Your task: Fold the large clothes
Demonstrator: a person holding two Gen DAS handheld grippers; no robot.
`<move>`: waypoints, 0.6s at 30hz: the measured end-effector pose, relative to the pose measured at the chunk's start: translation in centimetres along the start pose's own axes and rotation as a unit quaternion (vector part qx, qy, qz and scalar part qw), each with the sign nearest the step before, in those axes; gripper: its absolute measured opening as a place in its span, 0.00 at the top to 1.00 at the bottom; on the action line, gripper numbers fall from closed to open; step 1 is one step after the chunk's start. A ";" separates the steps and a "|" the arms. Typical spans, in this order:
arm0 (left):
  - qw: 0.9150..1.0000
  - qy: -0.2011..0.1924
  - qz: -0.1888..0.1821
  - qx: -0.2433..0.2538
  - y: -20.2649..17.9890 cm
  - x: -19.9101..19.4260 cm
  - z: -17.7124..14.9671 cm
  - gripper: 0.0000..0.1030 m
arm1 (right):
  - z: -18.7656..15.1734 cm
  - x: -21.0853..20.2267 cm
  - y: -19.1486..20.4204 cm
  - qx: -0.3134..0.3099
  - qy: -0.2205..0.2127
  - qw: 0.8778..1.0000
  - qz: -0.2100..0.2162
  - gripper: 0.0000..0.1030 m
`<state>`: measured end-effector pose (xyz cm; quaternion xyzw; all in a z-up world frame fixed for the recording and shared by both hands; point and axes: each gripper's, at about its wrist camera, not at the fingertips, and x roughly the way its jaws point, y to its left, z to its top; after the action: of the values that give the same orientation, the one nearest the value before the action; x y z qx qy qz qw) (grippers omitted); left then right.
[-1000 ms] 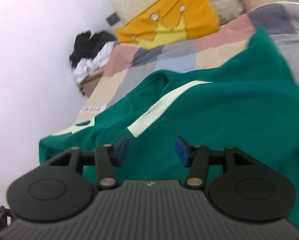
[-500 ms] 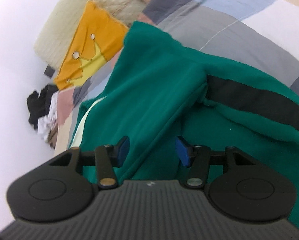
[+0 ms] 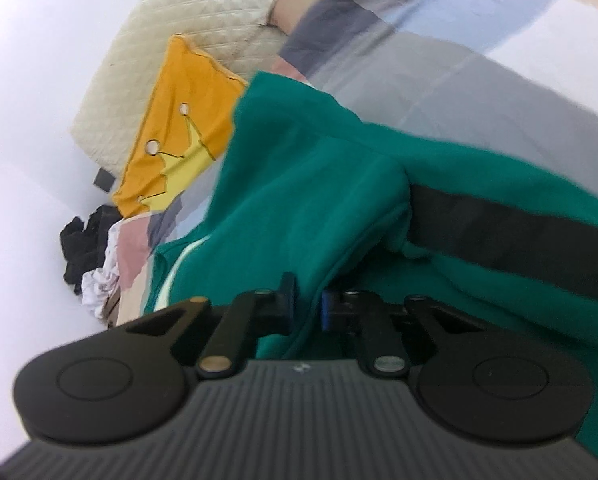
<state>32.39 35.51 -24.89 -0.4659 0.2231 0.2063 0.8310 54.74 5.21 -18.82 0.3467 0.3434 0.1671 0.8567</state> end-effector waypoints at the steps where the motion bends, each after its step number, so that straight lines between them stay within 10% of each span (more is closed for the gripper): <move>1: 1.000 -0.004 -0.007 -0.001 -0.2 -0.2 0.1 0.86 | 0.2 -0.5 0.2 -0.004 -0.004 1.000 0.006 0.88; 6: 0.999 -0.026 -0.043 0.000 -0.9 -2.4 0.7 0.94 | 1.3 -2.8 1.2 -0.030 -0.018 0.999 0.009 0.90; 18: 0.998 0.049 0.039 0.011 -0.1 0.2 0.1 0.96 | 0.0 -0.7 -2.0 -0.048 -0.013 0.997 -0.065 0.90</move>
<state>32.62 35.56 -24.88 -0.4570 0.2844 0.2131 0.8154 54.29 3.46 -19.89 0.2840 0.3455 0.1226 0.8859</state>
